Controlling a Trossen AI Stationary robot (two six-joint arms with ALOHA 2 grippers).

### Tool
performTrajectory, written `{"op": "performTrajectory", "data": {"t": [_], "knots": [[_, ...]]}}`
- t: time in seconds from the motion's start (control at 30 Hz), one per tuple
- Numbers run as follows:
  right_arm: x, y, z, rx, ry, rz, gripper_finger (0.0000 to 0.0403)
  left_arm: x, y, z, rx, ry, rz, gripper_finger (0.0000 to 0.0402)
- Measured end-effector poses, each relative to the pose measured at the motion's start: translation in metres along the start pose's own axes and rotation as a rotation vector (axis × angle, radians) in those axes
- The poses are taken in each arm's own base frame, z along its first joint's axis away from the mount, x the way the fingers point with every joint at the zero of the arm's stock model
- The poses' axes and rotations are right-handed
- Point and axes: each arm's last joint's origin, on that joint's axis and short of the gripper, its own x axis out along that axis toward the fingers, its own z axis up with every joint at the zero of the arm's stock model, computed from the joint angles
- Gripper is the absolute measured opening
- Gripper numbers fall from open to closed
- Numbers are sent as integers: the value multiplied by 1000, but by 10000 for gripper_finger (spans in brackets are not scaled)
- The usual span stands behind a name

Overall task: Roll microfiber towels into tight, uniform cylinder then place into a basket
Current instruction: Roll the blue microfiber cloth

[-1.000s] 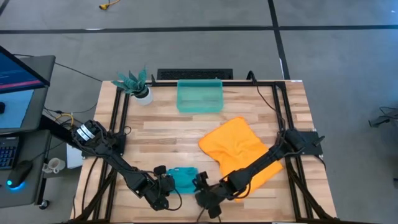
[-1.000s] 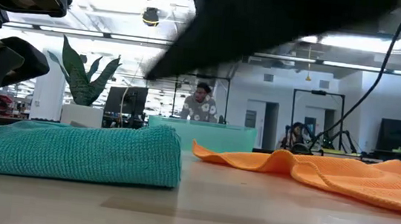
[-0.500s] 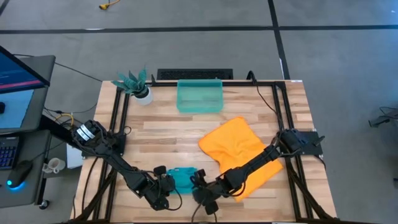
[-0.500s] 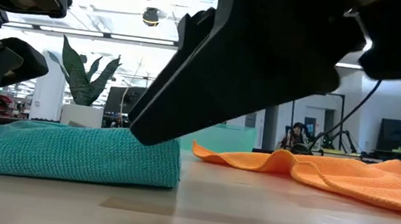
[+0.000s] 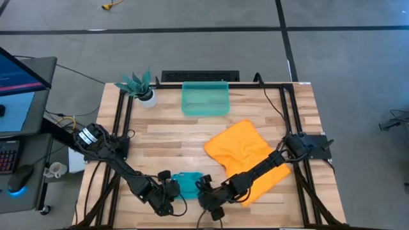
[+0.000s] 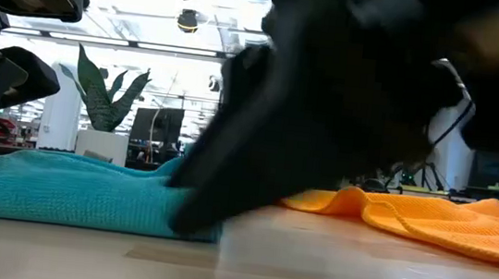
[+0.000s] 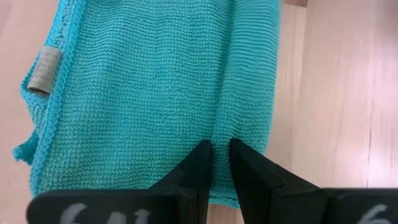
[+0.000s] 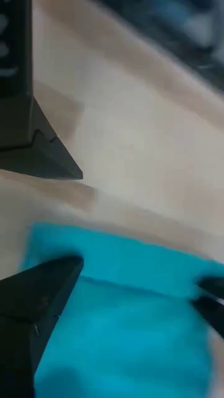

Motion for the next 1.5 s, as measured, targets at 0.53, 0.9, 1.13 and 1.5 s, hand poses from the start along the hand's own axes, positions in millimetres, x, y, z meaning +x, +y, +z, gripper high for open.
{"op": "performTrajectory", "data": {"t": [0.53, 0.9, 1.13, 1.5], "knots": [[13, -8, -8, 163, 31, -18, 194, 0, -1, 0, 30, 2, -2, 55], [14, -12, -9, 324, 38, -23, 15, -20, -1, 3, 140, -22, -35, 55], [14, -13, -8, 514, 25, 0, 35, -43, 3, -2, 241, -26, 1, 55], [17, -18, 0, 691, -42, 117, 23, -62, -14, -6, 492, -203, -17, 55]]}}
